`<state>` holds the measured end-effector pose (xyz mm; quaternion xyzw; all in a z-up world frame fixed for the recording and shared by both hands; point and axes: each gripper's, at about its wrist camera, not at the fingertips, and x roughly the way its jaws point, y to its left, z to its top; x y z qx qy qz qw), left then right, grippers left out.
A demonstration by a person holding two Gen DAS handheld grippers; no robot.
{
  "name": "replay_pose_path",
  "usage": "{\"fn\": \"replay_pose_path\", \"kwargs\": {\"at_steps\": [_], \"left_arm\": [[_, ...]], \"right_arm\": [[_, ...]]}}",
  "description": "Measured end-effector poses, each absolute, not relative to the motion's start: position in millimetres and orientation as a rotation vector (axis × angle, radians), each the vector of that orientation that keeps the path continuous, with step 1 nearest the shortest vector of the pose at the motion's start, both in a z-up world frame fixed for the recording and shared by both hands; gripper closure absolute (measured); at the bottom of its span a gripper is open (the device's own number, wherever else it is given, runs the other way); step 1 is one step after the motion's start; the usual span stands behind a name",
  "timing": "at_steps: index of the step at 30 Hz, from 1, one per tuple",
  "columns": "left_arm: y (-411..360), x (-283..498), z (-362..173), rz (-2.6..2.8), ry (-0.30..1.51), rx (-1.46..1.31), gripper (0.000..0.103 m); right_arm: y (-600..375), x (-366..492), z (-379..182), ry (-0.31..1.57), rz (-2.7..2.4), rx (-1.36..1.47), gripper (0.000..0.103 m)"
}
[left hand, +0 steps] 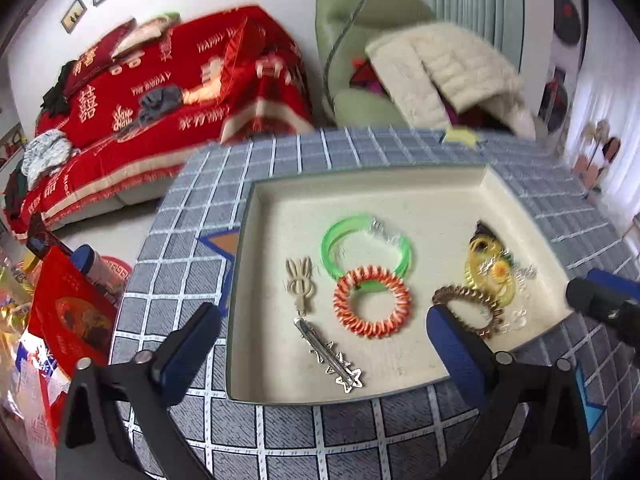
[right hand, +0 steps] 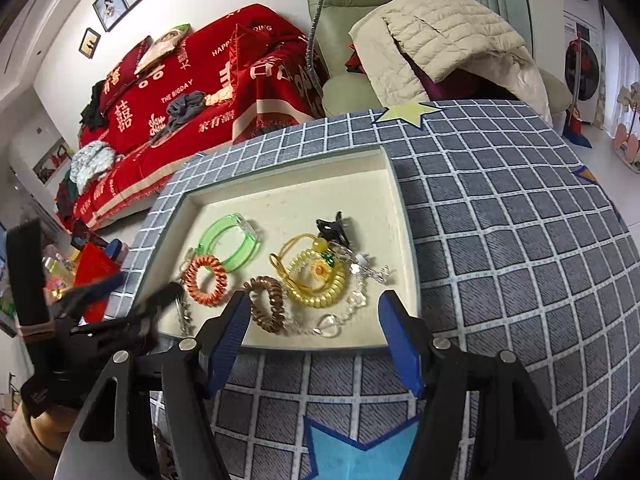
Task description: Organize jewelry
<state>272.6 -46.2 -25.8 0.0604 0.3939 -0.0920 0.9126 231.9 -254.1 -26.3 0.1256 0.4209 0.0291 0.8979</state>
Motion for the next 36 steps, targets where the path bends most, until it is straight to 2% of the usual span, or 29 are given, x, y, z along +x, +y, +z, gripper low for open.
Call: {"fn": "replay_pose_path", "kwargs": {"at_steps": [7, 10, 16, 17, 18, 36], "left_arm": [[-46, 262, -19, -0.186, 0.827, 0.132, 0.000], [-44, 255, -18, -0.182, 0.831, 0.127, 0.000], [-37, 235, -15, -0.178, 0.821, 0.126, 0.000], [-36, 231, -14, -0.174, 0.816, 0.127, 0.000], [-35, 227, -13, -0.168, 0.812, 0.129, 0.000], [-18, 137, -10, -0.128, 0.772, 0.086, 0.000]], "right_arm": [[-255, 223, -25, 0.877, 0.050, 0.246, 0.033], [-252, 218, -24, 0.875, 0.051, 0.227, 0.021], [-248, 203, -20, 0.834, 0.028, 0.196, 0.017], [-248, 200, -20, 0.824, 0.015, 0.192, 0.006], [-247, 196, -19, 0.814, 0.008, 0.189, 0.000], [-226, 139, -13, 0.793, 0.027, 0.144, 0.000]]}}
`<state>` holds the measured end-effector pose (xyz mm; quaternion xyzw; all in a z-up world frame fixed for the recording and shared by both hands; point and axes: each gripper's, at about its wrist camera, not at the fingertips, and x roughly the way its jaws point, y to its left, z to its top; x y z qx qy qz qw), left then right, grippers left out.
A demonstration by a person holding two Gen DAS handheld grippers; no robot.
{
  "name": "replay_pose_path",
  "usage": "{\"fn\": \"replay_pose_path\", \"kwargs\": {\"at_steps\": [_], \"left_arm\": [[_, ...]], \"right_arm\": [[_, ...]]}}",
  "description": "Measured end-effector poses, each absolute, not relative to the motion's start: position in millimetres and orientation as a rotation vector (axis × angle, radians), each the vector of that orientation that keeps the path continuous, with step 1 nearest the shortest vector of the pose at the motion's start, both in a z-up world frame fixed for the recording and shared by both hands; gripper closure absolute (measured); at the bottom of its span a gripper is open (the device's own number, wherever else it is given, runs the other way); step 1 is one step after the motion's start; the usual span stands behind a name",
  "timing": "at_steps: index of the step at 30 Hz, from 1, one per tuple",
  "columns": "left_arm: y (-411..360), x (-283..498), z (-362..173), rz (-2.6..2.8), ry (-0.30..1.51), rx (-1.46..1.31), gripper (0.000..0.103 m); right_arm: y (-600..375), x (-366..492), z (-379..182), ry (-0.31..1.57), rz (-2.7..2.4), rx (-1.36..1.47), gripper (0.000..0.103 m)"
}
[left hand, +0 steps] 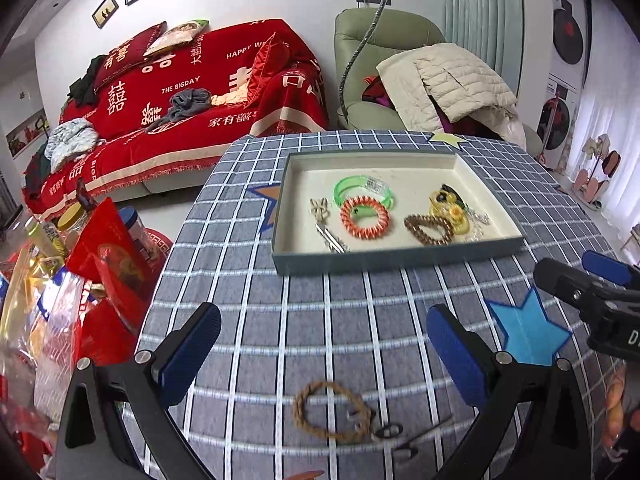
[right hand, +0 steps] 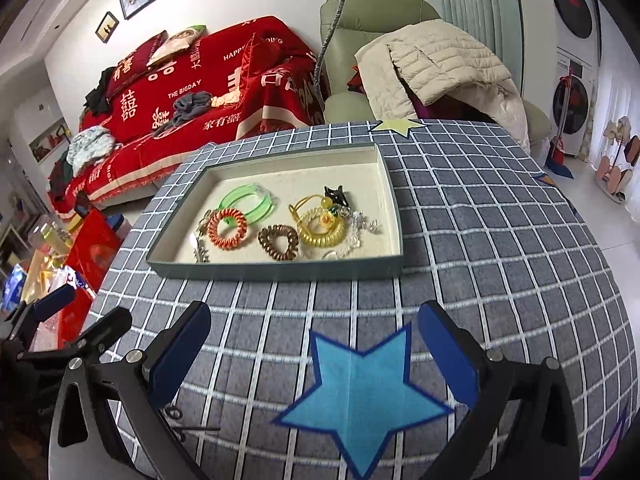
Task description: Organize jewelry
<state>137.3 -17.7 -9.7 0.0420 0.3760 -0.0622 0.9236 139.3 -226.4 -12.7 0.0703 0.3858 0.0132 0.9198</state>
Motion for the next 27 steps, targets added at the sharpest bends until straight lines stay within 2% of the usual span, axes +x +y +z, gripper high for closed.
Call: {"fn": "replay_pose_path", "kwargs": {"at_steps": [15, 27], "left_arm": [[-15, 70, -19, -0.122, 0.750, 0.080, 0.000], [-11, 52, -13, -0.115, 0.715, 0.096, 0.000]], "right_arm": [[-222, 74, -25, 0.762, -0.055, 0.134, 0.000], [-206, 47, -17, 0.713, -0.074, 0.090, 0.000]]}}
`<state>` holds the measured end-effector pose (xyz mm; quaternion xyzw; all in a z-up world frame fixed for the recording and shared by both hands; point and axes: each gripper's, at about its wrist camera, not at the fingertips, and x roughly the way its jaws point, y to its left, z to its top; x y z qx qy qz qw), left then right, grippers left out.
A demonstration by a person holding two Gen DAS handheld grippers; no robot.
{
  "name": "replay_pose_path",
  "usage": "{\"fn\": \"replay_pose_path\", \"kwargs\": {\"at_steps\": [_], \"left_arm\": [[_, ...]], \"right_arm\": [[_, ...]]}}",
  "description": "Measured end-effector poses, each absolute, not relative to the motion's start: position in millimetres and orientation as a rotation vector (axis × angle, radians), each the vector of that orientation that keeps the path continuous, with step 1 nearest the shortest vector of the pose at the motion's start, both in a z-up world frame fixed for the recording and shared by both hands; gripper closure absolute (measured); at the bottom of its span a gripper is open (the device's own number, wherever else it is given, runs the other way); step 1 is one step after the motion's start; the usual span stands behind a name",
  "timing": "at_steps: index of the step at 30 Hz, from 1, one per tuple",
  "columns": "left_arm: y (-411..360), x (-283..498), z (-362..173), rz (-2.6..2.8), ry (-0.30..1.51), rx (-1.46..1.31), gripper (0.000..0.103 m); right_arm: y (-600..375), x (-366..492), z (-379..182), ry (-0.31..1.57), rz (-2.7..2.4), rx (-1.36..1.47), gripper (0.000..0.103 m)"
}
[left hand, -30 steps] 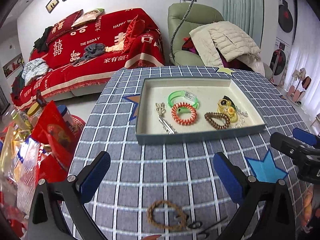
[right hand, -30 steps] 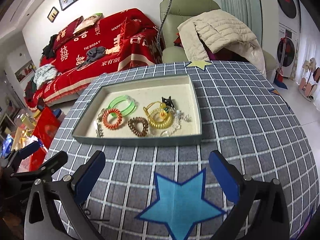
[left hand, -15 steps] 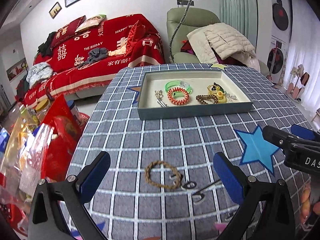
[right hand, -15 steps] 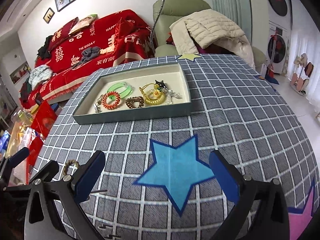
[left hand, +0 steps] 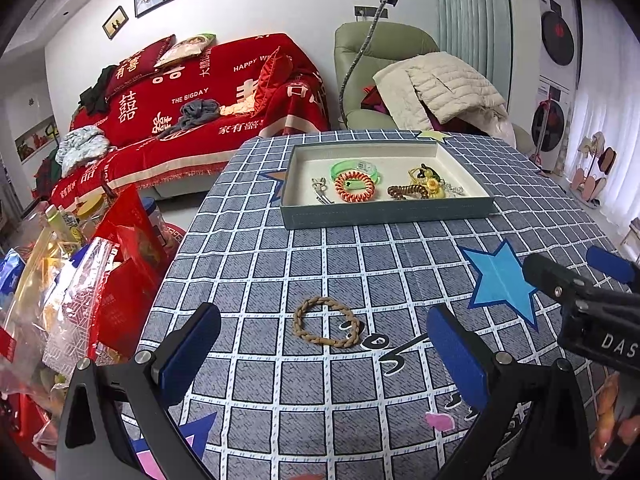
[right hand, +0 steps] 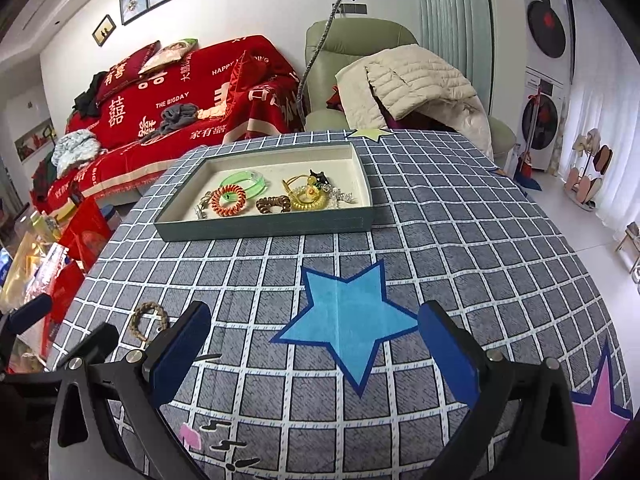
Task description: Organize jewelry
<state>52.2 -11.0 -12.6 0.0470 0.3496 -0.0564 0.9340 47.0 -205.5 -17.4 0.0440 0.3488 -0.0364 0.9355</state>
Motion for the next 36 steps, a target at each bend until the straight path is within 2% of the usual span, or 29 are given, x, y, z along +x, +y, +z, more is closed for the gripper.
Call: {"fn": "replay_pose_path", "kwargs": {"at_steps": [36], "left_arm": [[-2, 49, -8, -0.083, 0.715, 0.070, 0.000]], "right_arm": [[-196, 33, 0, 0.663, -0.089, 0.051, 0.000]]}}
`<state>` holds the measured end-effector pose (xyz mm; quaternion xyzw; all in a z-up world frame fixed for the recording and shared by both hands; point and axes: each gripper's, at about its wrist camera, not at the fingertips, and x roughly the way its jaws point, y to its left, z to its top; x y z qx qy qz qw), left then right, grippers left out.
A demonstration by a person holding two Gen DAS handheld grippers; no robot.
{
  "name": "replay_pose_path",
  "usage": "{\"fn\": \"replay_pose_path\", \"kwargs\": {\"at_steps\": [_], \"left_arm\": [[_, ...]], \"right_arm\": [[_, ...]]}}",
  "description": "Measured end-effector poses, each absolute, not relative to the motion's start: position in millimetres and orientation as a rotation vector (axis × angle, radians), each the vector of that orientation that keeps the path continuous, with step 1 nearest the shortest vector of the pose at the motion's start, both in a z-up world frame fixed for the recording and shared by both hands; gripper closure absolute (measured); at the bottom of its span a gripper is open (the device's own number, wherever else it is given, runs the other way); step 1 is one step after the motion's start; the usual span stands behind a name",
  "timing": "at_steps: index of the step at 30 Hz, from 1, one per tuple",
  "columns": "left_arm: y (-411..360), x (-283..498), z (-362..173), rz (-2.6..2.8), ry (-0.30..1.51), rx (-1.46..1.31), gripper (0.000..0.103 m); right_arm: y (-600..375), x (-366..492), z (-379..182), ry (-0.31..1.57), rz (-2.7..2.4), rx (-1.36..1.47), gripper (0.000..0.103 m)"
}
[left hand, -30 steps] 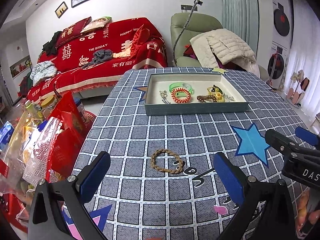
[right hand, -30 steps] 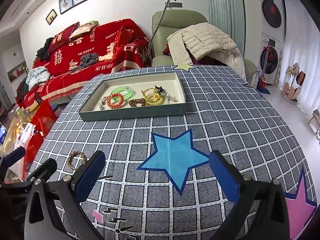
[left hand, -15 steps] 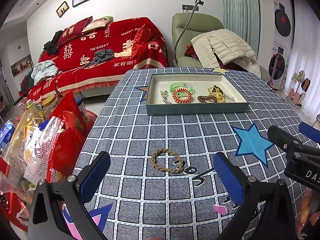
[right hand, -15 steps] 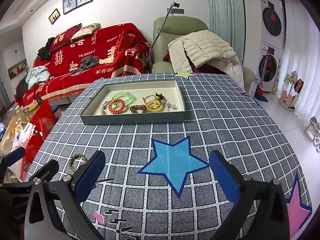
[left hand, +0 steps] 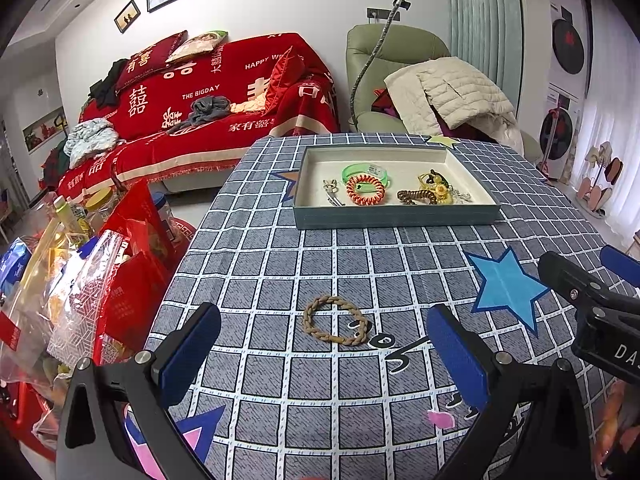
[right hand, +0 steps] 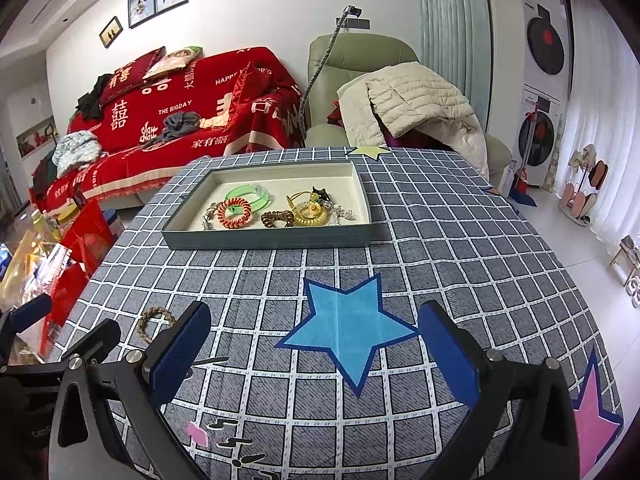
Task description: Organize jewelry
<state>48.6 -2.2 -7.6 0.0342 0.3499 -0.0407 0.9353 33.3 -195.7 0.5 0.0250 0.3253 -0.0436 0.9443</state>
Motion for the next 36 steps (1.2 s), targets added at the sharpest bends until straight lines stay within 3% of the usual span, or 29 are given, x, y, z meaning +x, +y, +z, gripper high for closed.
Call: {"fn": "replay_pose_path", "kwargs": {"at_steps": [36], "left_arm": [[-3.1, 50.4, -8.1, -0.079, 0.724, 0.067, 0.000]], "right_arm": [[-196.4, 32.1, 3.8, 0.642, -0.083, 0.049, 0.000]]}}
